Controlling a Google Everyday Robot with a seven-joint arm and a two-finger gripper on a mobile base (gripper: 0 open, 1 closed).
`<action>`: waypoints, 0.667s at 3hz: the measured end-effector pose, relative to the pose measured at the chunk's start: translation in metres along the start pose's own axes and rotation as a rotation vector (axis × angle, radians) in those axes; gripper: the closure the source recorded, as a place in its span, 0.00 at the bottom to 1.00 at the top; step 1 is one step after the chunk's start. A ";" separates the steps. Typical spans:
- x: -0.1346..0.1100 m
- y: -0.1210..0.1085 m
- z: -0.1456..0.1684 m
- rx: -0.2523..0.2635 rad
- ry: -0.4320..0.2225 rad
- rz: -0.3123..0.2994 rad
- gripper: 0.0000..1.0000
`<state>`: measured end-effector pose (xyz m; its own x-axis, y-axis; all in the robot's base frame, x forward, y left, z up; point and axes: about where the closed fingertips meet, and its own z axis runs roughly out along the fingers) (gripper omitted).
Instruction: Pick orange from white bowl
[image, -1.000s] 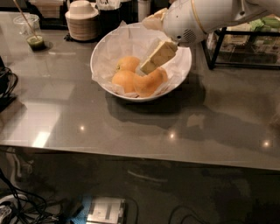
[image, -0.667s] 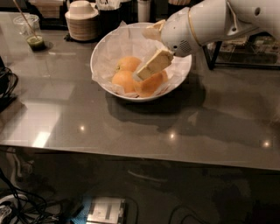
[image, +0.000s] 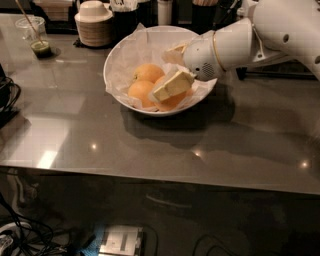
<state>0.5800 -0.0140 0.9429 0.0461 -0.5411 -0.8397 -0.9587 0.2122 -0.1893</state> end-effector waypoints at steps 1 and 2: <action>0.018 0.006 -0.001 -0.015 0.038 0.047 0.26; 0.026 0.010 -0.003 -0.022 0.066 0.067 0.26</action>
Offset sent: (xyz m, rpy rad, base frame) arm -0.0138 -0.0268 -0.0295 -0.0706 0.1103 -0.0492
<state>0.5703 -0.0287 0.9206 -0.0359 -0.5791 -0.8144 -0.9649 0.2322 -0.1226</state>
